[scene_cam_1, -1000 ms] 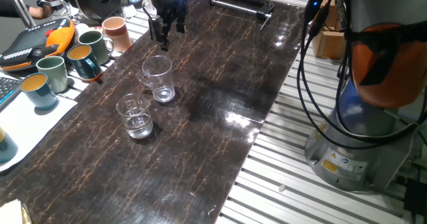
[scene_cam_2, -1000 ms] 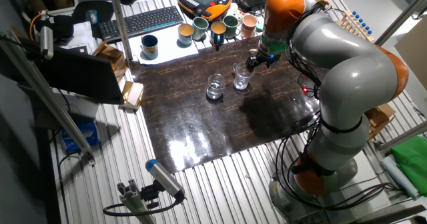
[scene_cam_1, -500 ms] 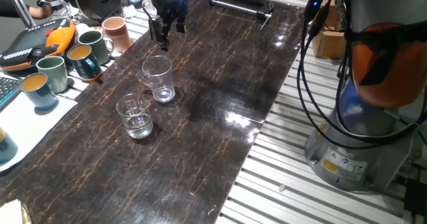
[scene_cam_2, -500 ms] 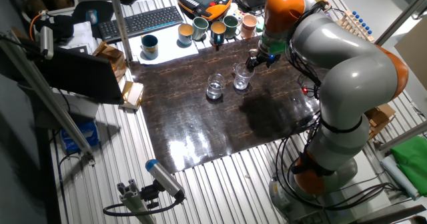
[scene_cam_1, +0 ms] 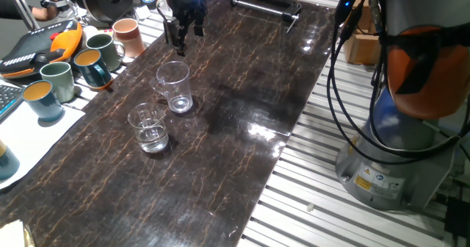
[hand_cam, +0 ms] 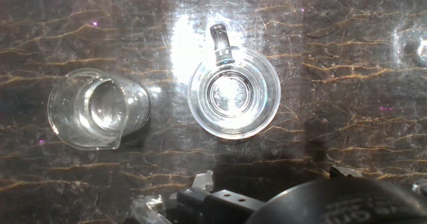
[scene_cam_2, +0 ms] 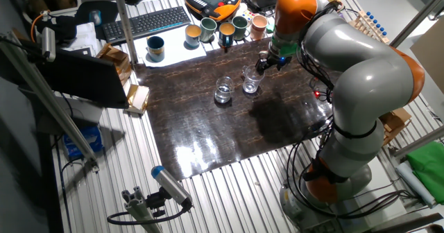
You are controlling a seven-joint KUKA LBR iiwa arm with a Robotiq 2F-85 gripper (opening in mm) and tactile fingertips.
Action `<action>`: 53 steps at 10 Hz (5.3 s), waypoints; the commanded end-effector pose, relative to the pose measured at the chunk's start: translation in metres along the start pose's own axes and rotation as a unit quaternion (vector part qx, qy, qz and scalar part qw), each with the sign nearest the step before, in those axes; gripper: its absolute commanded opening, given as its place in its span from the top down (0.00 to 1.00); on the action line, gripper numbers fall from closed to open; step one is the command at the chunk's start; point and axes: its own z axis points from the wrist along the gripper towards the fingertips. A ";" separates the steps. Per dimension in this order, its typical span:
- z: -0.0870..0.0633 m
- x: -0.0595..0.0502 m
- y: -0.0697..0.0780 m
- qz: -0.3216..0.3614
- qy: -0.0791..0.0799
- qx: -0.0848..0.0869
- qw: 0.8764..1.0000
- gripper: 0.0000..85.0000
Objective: Pour the water from one cup into another empty cup
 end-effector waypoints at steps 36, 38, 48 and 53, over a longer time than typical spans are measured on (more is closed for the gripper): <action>0.027 -0.043 0.119 0.041 0.062 -0.059 0.995 0.99; 0.039 -0.045 0.132 0.043 0.041 -0.061 0.996 0.99; 0.078 -0.060 0.133 -0.008 0.030 0.006 0.999 0.41; 0.099 -0.061 0.136 -0.016 0.024 -0.001 1.000 0.42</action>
